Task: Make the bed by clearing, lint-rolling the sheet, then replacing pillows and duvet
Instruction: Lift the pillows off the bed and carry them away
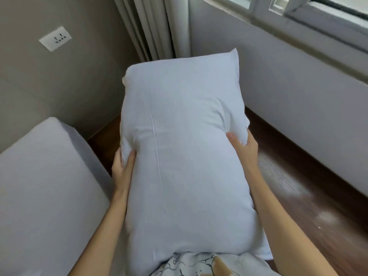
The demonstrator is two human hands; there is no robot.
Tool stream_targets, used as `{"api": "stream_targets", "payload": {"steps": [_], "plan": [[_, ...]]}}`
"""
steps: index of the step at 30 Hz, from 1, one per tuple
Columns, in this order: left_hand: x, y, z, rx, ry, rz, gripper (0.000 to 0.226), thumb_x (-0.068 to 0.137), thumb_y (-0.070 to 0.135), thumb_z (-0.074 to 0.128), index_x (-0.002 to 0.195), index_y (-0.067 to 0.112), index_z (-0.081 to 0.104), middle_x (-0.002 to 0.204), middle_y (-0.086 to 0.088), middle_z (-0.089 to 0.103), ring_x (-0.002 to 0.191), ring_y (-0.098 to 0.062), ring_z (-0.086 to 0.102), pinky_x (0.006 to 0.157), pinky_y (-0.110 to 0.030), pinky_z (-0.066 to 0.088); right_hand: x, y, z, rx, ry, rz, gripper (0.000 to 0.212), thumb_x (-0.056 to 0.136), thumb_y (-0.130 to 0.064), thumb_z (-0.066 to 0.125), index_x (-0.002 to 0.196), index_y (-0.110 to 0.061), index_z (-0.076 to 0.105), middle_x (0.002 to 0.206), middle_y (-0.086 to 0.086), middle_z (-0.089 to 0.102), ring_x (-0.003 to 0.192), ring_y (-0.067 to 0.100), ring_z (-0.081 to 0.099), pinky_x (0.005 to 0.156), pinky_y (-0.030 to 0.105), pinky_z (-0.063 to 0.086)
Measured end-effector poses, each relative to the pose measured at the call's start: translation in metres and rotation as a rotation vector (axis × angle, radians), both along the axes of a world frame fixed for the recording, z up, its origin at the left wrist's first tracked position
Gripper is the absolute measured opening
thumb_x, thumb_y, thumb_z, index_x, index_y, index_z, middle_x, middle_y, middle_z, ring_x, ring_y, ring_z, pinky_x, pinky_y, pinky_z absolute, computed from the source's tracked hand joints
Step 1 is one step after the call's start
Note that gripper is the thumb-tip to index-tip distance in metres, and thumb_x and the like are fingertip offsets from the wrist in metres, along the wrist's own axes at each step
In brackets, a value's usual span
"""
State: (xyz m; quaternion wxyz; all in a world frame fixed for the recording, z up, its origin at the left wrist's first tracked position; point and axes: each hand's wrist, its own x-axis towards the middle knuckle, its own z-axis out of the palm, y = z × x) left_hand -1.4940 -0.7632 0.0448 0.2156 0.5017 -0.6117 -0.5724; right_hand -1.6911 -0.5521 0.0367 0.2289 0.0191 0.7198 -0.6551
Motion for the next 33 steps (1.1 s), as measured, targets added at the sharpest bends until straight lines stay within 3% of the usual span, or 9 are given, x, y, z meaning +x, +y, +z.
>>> {"api": "stream_targets", "payload": {"steps": [5, 12, 15, 19, 22, 24, 27, 30, 33], "plan": [[-0.068, -0.066, -0.012, -0.027, -0.011, -0.236, 0.046, 0.092, 0.046, 0.058, 0.136, 0.037, 0.046, 0.122, 0.022, 0.058, 0.111, -0.001, 0.057, 0.096, -0.028, 0.045, -0.024, -0.024, -0.013, 0.029, -0.028, -0.21, 0.03, 0.085, -0.03, 0.066, 0.115, -0.03, 0.063, 0.098, -0.014, 0.07, 0.089, 0.003, 0.066, 0.075, 0.027, 0.049], [-0.149, -0.163, -0.023, -0.055, -0.014, -0.626, 0.057, 0.09, 0.05, 0.061, 0.14, 0.025, 0.048, 0.128, 0.01, 0.061, 0.113, -0.006, 0.059, 0.102, -0.039, 0.047, -0.009, -0.083, -0.026, 0.036, -0.025, -0.595, 0.031, 0.084, -0.028, 0.07, 0.114, -0.021, 0.064, 0.09, -0.015, 0.071, 0.081, -0.001, 0.066, 0.065, 0.017, 0.048], [-0.171, -0.196, -0.019, -0.06, -0.021, -0.779, 0.074, 0.078, 0.062, 0.06, 0.141, 0.025, 0.046, 0.127, 0.013, 0.059, 0.111, -0.001, 0.058, 0.097, -0.032, 0.047, 0.018, -0.112, -0.017, 0.018, -0.004, -0.765, 0.03, 0.086, -0.022, 0.07, 0.114, -0.014, 0.064, 0.087, -0.013, 0.069, 0.076, -0.006, 0.065, 0.058, 0.01, 0.047], [-0.189, -0.213, -0.014, -0.043, 0.022, -0.905, 0.081, 0.072, 0.064, 0.057, 0.142, 0.023, 0.045, 0.129, 0.016, 0.057, 0.113, 0.001, 0.056, 0.092, -0.024, 0.046, 0.042, -0.134, 0.001, -0.011, 0.039, -0.966, 0.022, 0.089, -0.015, 0.065, 0.108, -0.025, 0.061, 0.09, -0.016, 0.069, 0.082, -0.003, 0.067, 0.061, 0.012, 0.05], [-0.209, -0.214, -0.019, -0.017, 0.023, -0.968, 0.077, 0.073, 0.064, 0.057, 0.14, 0.027, 0.045, 0.125, 0.023, 0.056, 0.111, 0.005, 0.056, 0.089, -0.019, 0.046, 0.041, -0.144, -0.006, 0.009, 0.077, -1.086, 0.025, 0.087, -0.019, 0.067, 0.111, -0.021, 0.06, 0.097, -0.011, 0.068, 0.087, 0.001, 0.067, 0.067, 0.017, 0.053], [-0.234, -0.212, -0.04, -0.026, -0.052, -1.041, 0.075, 0.073, 0.071, 0.057, 0.139, 0.037, 0.044, 0.125, 0.023, 0.056, 0.113, 0.003, 0.056, 0.093, -0.026, 0.048, 0.028, -0.146, -0.035, 0.081, 0.003, -1.07, 0.045, 0.083, -0.037, 0.072, 0.123, -0.023, 0.059, 0.108, -0.006, 0.068, 0.098, 0.01, 0.066, 0.08, 0.029, 0.055], [-0.271, -0.211, -0.089, -0.037, -0.273, -1.213, 0.084, 0.068, 0.084, 0.054, 0.142, 0.052, 0.033, 0.133, 0.015, 0.054, 0.125, -0.019, 0.052, 0.1, -0.04, 0.045, 0.002, -0.14, -0.089, 0.281, -0.324, -0.909, 0.074, 0.075, -0.067, 0.062, 0.141, -0.044, 0.037, 0.131, 0.0, 0.057, 0.115, 0.024, 0.056, 0.096, 0.043, 0.047], [-0.269, -0.213, -0.128, -0.078, -0.452, -1.307, 0.095, 0.066, 0.087, 0.049, 0.148, 0.055, 0.015, 0.147, 0.005, 0.044, 0.128, -0.028, 0.048, 0.094, -0.038, 0.042, 0.006, -0.128, -0.137, 0.41, -0.467, -0.722, 0.081, 0.081, -0.072, 0.052, 0.149, -0.039, 0.024, 0.141, 0.008, 0.049, 0.126, 0.033, 0.047, 0.103, 0.044, 0.04], [-0.248, -0.218, -0.143, -0.051, -0.448, -1.294, 0.087, 0.075, 0.08, 0.052, 0.149, 0.053, 0.016, 0.146, 0.007, 0.045, 0.127, -0.025, 0.048, 0.095, -0.037, 0.043, 0.027, -0.129, -0.153, 0.423, -0.486, -0.703, 0.092, 0.071, -0.081, 0.047, 0.149, -0.037, 0.025, 0.142, 0.004, 0.05, 0.129, 0.03, 0.046, 0.107, 0.045, 0.037]]}}
